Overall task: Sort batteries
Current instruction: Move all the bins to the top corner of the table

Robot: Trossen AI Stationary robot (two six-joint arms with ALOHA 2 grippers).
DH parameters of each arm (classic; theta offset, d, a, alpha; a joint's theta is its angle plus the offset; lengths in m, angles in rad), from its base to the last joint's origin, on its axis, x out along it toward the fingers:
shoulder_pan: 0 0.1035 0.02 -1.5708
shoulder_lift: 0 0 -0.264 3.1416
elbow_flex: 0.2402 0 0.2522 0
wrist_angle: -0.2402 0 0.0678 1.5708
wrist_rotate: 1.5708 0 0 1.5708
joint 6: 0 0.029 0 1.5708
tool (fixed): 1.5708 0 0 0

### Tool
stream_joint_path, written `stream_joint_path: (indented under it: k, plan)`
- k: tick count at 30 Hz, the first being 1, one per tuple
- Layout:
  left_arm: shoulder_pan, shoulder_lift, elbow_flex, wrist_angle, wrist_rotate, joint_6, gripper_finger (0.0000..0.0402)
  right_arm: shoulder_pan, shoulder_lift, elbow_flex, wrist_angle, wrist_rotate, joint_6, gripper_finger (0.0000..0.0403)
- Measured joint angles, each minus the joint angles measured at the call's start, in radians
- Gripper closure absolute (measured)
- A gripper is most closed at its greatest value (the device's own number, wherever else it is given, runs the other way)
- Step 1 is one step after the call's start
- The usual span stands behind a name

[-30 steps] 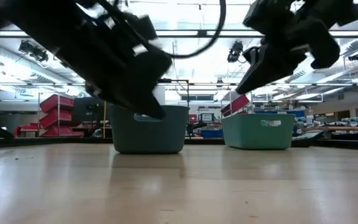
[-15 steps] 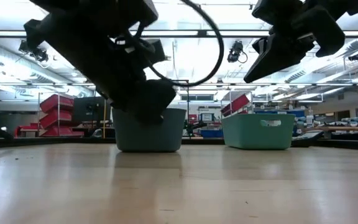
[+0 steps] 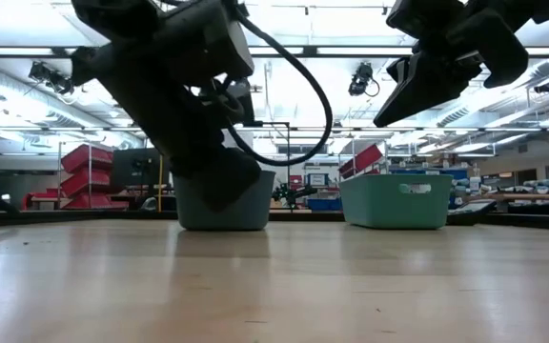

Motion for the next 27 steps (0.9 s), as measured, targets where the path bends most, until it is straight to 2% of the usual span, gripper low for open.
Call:
stream_joint_path:
  k: [8, 15, 22, 27]
  plan:
    - [0.061, 0.0, 0.0, -0.02, 0.062, 0.078, 0.0402, 0.0, 0.0, 0.0, 0.0, 0.0, 0.003, 0.0403]
    - [0.081, 0.0, 0.0, -0.112, 0.076, 0.048, 0.0402, 0.0, 0.0, 0.0, -0.001, 0.0, 0.007, 0.0403]
    - [0.082, 0.0, 0.0, -0.113, 0.034, 0.022, 0.0402, 0.0, 0.0, 0.0, -0.001, 0.0, 0.007, 0.0403]
    - [0.068, 0.0, 0.002, -0.085, 0.081, 0.038, 0.0402, 0.0, 0.0, 0.0, 0.0, 0.0, 0.007, 0.0403]
